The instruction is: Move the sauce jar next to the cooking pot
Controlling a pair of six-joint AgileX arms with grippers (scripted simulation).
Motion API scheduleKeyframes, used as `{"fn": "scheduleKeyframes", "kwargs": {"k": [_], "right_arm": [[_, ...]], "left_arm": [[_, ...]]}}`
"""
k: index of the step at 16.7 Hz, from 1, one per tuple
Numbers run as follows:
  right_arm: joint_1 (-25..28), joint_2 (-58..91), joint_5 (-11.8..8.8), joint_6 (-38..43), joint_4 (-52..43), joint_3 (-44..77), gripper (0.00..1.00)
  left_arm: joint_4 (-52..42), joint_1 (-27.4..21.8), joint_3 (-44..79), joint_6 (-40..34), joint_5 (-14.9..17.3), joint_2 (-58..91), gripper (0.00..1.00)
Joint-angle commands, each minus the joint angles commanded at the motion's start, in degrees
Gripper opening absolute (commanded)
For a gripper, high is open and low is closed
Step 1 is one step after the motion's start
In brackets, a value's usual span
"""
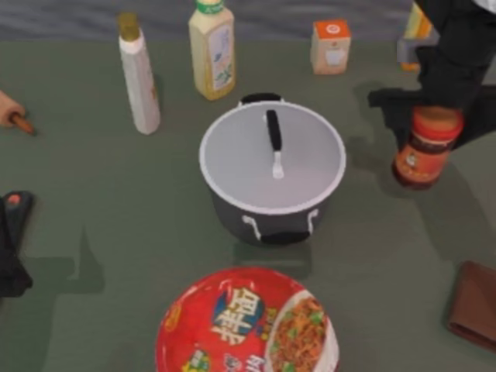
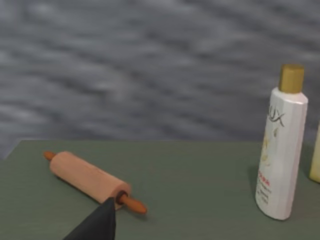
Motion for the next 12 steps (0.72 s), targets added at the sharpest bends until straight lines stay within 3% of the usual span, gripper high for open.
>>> {"fn": "scheduleKeyframes", "kwargs": {"k": [7, 12], "right_arm": [[0.79, 0.22, -0.12, 1.63, 0.65, -0.36, 0.0], [1.07, 1.8, -0.06, 1.75, 8.55, -6.32, 0.0]], "left_arm": [[0.0, 0.0, 0.0, 0.0, 0.0, 0.0, 1.0], [0.0, 0.0, 0.0, 0.0, 0.0, 0.0, 1.0]]}}
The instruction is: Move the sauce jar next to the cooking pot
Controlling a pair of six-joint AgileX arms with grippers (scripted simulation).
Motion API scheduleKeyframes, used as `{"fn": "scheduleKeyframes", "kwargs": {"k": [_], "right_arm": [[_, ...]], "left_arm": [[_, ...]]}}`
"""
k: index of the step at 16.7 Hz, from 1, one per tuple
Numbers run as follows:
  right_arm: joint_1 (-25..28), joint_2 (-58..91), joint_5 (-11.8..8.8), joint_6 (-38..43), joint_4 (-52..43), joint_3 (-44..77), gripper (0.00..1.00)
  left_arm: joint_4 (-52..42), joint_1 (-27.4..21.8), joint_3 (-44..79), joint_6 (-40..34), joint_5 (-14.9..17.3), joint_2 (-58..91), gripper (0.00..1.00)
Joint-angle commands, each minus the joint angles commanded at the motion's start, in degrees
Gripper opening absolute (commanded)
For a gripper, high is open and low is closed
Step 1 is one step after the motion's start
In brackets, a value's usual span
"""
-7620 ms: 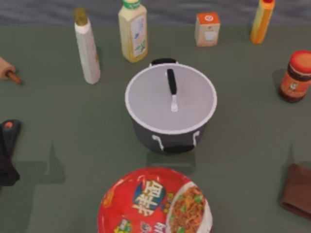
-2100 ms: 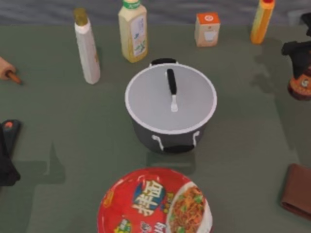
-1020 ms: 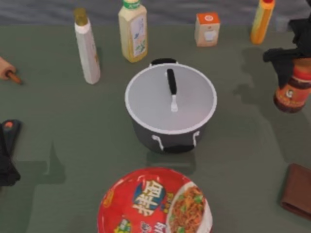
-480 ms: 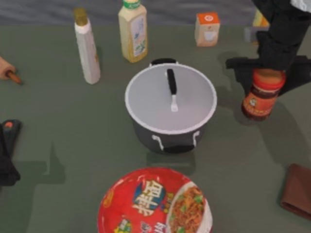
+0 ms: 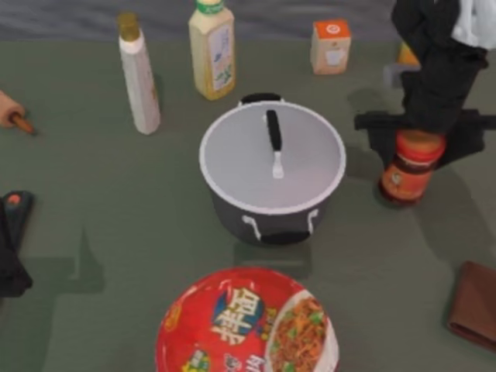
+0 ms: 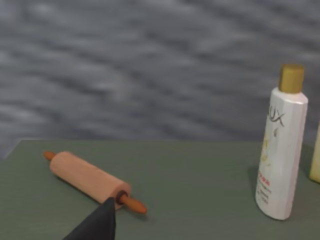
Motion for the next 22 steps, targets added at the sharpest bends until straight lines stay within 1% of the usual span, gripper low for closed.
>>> {"fn": "scheduleKeyframes", "kwargs": {"k": [2, 6, 19, 20, 22], "right_arm": [[0.1, 0.64, 0.03, 0.05, 2.04, -1.86, 0.0], [0.1, 0.7, 0.03, 0.06, 2.18, -2.0, 0.0], [0.1, 0.7, 0.03, 0.06, 2.18, -2.0, 0.98], [0.1, 0.7, 0.03, 0.06, 2.18, -2.0, 1.0], [0.1, 0.7, 0.03, 0.06, 2.18, -2.0, 1.0]], "left_arm": [[0.0, 0.0, 0.0, 0.0, 0.0, 0.0, 1.0], [0.0, 0.0, 0.0, 0.0, 0.0, 0.0, 1.0], [0.0, 0.0, 0.0, 0.0, 0.0, 0.0, 1.0], [0.0, 0.0, 0.0, 0.0, 0.0, 0.0, 1.0], [0.0, 0.0, 0.0, 0.0, 0.0, 0.0, 1.0]]}}
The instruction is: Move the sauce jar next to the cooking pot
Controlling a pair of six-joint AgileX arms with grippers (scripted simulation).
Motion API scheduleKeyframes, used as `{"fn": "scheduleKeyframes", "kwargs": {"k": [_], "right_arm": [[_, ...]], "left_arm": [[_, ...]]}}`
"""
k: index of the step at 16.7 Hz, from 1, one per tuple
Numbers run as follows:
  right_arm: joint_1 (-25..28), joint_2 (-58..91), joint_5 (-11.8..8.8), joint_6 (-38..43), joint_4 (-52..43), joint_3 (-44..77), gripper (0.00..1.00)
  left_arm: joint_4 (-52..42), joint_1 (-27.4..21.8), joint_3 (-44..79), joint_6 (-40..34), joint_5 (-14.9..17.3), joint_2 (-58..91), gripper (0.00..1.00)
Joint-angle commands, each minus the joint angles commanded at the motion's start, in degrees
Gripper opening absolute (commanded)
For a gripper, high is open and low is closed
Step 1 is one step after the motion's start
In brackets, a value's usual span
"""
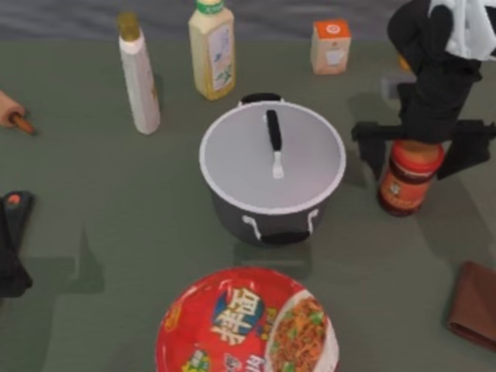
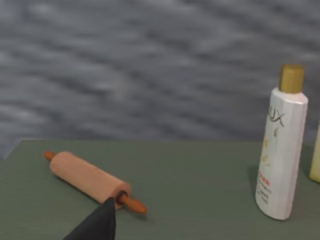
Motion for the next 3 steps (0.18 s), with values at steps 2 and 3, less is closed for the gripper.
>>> {"fn": "scheduleKeyframes", "kwargs": {"k": [2, 3], "right_arm": [[0.0, 0.0, 0.0, 0.0, 0.0, 0.0, 1.0], [0.0, 0.0, 0.0, 0.0, 0.0, 0.0, 1.0]], "left_arm": [[0.0, 0.0, 0.0, 0.0, 0.0, 0.0, 1.0], [0.0, 0.0, 0.0, 0.0, 0.0, 0.0, 1.0]]}}
